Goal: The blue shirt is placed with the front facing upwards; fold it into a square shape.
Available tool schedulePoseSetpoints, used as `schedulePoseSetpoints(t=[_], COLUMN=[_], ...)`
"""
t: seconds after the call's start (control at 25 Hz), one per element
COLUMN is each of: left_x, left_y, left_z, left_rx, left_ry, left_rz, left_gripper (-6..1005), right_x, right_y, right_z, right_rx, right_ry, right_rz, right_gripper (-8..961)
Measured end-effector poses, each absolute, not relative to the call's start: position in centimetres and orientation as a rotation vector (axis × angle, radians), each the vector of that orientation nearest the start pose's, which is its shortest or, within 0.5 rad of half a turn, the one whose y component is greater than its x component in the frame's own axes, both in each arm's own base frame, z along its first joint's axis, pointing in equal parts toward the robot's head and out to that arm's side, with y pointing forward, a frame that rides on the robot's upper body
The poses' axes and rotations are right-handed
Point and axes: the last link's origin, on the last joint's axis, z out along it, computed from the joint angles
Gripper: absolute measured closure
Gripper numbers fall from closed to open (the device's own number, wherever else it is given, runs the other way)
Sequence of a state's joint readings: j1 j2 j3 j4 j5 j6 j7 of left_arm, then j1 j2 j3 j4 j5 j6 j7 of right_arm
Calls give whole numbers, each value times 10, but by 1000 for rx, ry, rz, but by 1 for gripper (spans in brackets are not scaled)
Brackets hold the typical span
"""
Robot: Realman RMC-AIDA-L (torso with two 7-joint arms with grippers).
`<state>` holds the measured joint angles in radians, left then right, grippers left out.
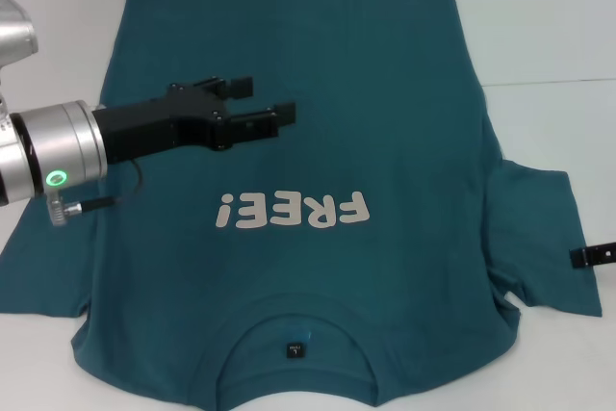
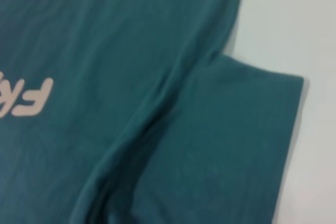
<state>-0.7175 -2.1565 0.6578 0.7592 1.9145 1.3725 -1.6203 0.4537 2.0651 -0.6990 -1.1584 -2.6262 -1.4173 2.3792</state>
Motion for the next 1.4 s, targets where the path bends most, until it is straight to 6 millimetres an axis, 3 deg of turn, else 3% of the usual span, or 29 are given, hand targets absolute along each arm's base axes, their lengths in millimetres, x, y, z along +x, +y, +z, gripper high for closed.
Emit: schedulePoseSetpoints(t=[1.04, 1.4], left_x=[-180, -179], left_y=[401, 402], left_z=[0, 2], left_rx=[-2540, -2540], left_ry=[-702, -700], left_rz=[-875, -874], left_gripper=[125, 125], right_x=[332, 335], right_y=[348, 350], right_z=[76, 71], right_rx=[-2073, -2071], right_ry=[1471, 1486], right_rz=[-105, -113], right_gripper=[45, 162])
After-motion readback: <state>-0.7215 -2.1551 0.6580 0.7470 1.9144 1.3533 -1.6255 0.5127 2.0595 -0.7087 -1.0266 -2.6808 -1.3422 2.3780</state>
